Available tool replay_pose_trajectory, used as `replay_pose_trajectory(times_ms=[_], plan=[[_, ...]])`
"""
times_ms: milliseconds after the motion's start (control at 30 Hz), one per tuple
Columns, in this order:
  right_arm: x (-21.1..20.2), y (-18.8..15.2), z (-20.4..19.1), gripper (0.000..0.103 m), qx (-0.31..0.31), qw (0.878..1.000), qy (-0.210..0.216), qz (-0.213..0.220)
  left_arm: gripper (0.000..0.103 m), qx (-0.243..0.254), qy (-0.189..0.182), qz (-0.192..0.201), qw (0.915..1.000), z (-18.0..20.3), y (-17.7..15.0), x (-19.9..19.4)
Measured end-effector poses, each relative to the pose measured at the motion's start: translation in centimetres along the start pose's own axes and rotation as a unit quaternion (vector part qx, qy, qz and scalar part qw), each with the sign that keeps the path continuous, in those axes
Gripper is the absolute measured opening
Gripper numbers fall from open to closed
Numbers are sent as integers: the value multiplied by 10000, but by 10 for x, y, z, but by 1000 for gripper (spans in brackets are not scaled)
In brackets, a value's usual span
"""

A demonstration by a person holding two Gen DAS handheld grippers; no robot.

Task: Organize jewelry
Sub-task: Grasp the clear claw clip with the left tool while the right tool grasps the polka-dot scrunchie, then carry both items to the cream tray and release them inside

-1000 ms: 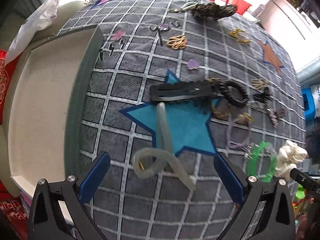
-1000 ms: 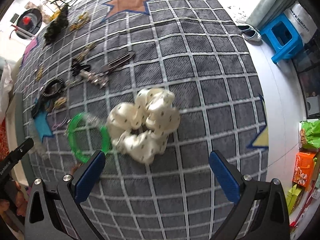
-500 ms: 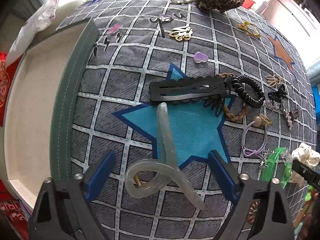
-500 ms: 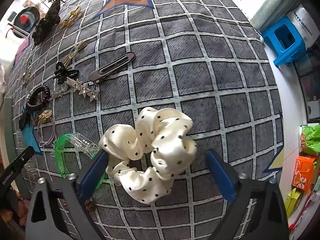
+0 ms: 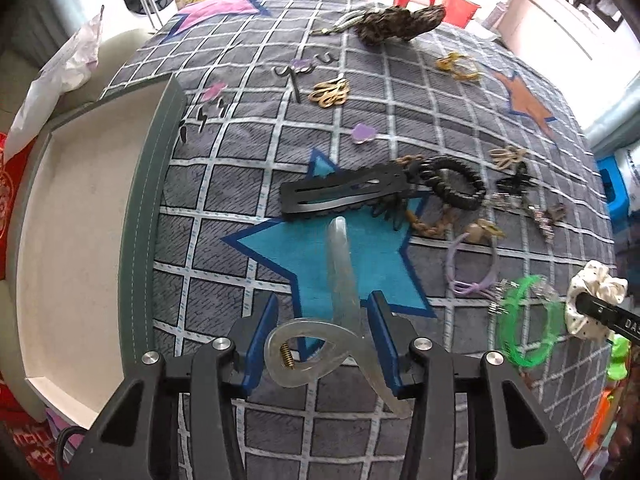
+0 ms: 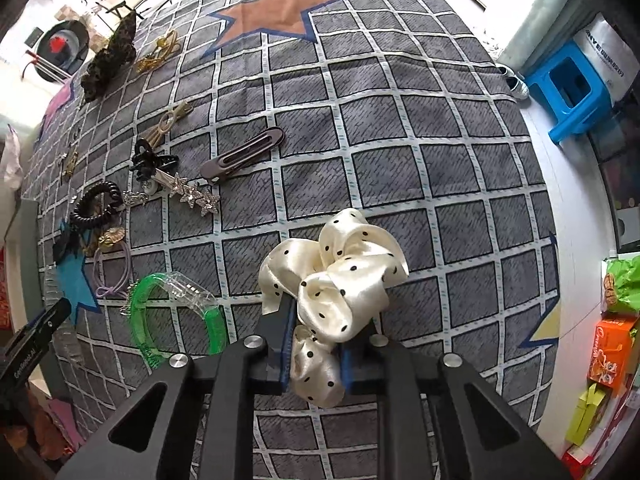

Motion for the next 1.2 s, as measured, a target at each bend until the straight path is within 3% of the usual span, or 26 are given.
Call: replay_pose_trajectory(times_ms=[300, 667, 900, 1200], plan=[[-40, -13, 4, 19, 61, 9998, 188, 96, 48, 236, -325, 118, 9991, 10, -12, -40], [-71, -30, -37, 19, -199, 9986, 410, 258, 48, 137, -542, 408, 9976, -3, -26, -92], [-94, -42, -110, 19, -770, 9936, 762, 323, 48, -115, -330, 649, 9973, -57, -33, -121], [-108, -55, -243, 19, -1814, 9743, 1305, 301, 48, -735, 253, 769, 9940, -163, -44, -134]])
Point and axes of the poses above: each gripper's, at about its wrist camera, not at the fingertips, and x roughly the way its jaws point, z to its right, y to its top, the point moved 6 cm from there along x, roughly the way its jaws point, and after that the axes turned 8 degrees about -y, right-handed, at the moved point
